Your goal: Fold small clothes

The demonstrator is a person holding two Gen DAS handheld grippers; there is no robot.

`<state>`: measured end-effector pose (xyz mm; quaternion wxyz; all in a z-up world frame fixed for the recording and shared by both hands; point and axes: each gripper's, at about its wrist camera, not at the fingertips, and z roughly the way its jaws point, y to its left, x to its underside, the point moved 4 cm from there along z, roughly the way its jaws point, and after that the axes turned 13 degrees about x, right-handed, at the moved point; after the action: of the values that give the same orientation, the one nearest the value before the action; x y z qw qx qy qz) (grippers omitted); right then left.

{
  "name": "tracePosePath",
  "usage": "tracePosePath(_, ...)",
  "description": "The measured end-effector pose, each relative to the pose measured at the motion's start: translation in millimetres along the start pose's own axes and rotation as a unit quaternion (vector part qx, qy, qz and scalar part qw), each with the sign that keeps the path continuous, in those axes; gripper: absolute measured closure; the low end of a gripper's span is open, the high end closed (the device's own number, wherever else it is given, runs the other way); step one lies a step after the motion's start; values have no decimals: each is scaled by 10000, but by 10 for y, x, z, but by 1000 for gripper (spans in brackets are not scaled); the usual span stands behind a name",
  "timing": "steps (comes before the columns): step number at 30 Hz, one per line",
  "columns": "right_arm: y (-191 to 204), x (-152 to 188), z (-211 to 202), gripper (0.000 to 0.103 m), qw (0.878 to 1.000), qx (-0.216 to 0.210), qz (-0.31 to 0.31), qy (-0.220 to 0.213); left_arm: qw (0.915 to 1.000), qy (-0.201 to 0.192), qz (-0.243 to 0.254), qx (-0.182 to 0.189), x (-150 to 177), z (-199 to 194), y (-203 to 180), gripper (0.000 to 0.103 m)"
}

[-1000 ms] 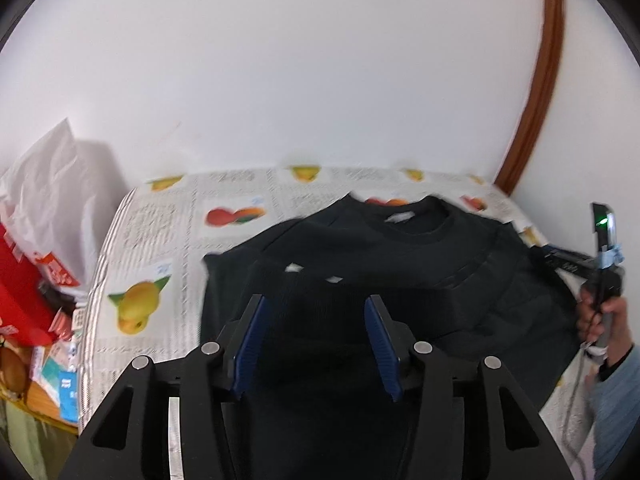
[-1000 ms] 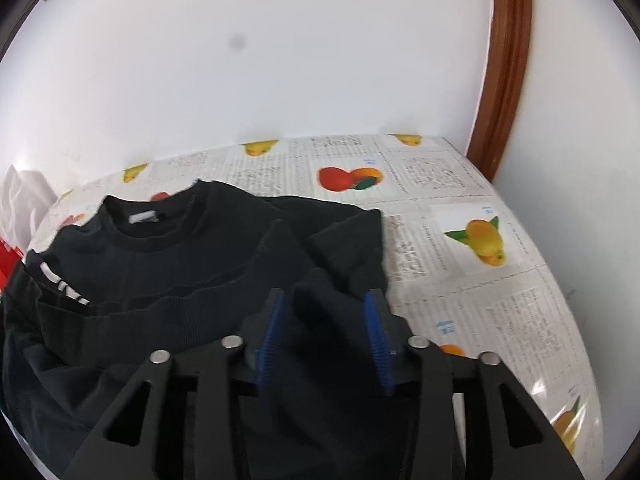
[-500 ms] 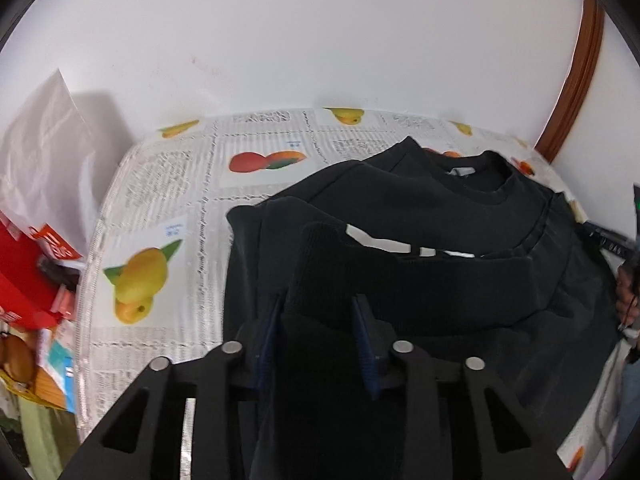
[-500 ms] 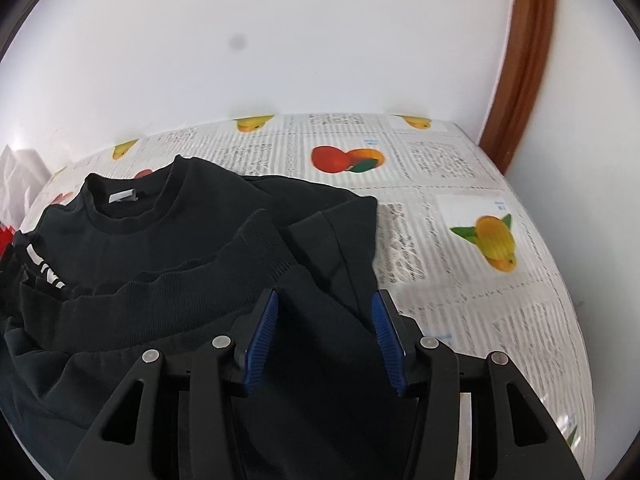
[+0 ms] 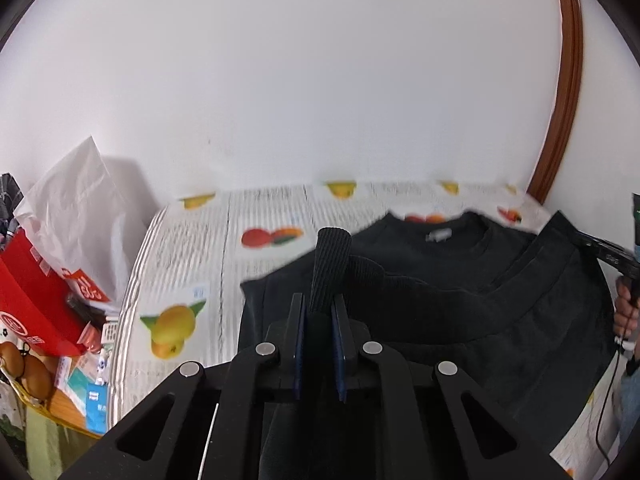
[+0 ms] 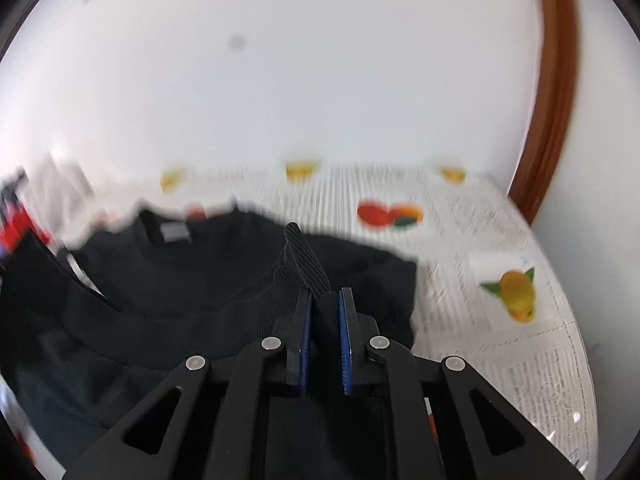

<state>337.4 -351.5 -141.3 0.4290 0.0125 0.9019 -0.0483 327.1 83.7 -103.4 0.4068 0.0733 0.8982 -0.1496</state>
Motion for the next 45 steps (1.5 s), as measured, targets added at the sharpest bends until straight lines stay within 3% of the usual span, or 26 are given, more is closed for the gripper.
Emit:
tracePosePath(2,-150,-122,-144,91,9990,24,344,-289,9999,-45,-76,-75,-60,64,24,91)
tracePosePath(5,-271,-210,-116,91,9966,53,732,-375,9997,17,-229,-67,-73,240,91,91)
tracePosePath(13,-148,-9,540,90,9958,580,568,425,9960,608,-620,-222,175,791,288,91)
tracePosePath(21,-159,119,818,83,9922,694,473,923,9933,864,-753,-174,273,887,332,86)
tracePosePath(25,-205,149,626,69,9928,681,449,878,9927,893,-797,-141,285,808,321,76)
tracePosePath(27,-231,242,458,68,9934,784,357,764,9928,936,-732,-160,323,756,296,66)
tracePosePath(35,-457,883,33,66,9906,1107,136,792,9942,894,-478,-359,608,424,252,63)
tracePosePath(45,-444,1182,-464,63,9867,1427,292,721,9954,744,-501,-327,968,-43,279,63)
